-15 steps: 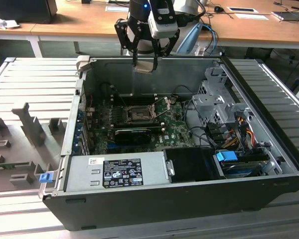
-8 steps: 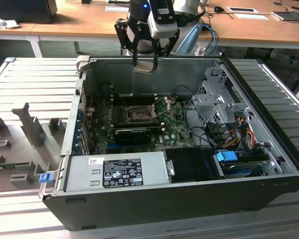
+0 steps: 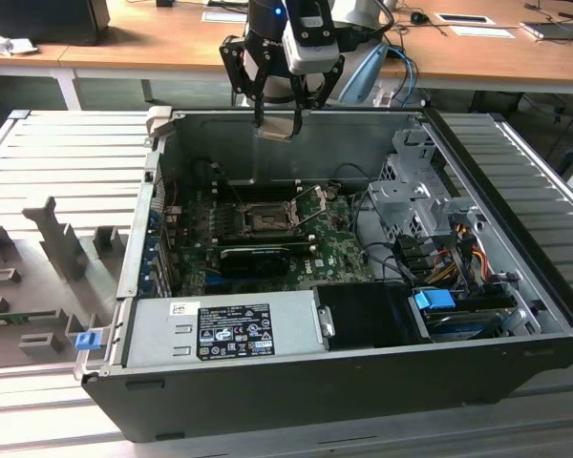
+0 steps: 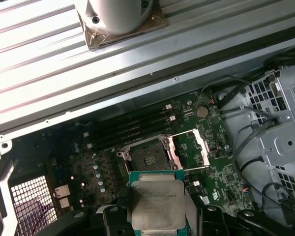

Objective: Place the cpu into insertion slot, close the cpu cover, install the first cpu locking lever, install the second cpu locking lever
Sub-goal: 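Place the cpu into insertion slot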

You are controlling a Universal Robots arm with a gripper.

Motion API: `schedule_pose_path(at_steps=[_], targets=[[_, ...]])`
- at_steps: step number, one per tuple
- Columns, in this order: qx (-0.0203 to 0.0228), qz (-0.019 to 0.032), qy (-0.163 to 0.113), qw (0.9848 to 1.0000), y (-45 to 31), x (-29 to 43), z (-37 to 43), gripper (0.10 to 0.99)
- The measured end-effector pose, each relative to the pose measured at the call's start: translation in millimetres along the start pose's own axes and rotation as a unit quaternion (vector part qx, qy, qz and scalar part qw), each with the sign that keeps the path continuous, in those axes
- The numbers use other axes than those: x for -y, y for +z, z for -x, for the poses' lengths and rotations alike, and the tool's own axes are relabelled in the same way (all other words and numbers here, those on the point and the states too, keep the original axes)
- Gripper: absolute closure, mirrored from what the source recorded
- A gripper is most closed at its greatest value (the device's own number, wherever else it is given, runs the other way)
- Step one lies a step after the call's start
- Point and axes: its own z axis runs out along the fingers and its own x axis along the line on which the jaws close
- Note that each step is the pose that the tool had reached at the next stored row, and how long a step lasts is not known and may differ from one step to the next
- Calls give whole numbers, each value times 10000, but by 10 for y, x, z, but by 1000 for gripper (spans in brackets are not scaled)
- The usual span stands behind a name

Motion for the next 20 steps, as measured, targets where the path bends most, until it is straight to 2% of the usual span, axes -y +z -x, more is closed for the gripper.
schedule_pose_path(at_steps=[20], targets=[[19,4,207,9998,3,0,0,557]])
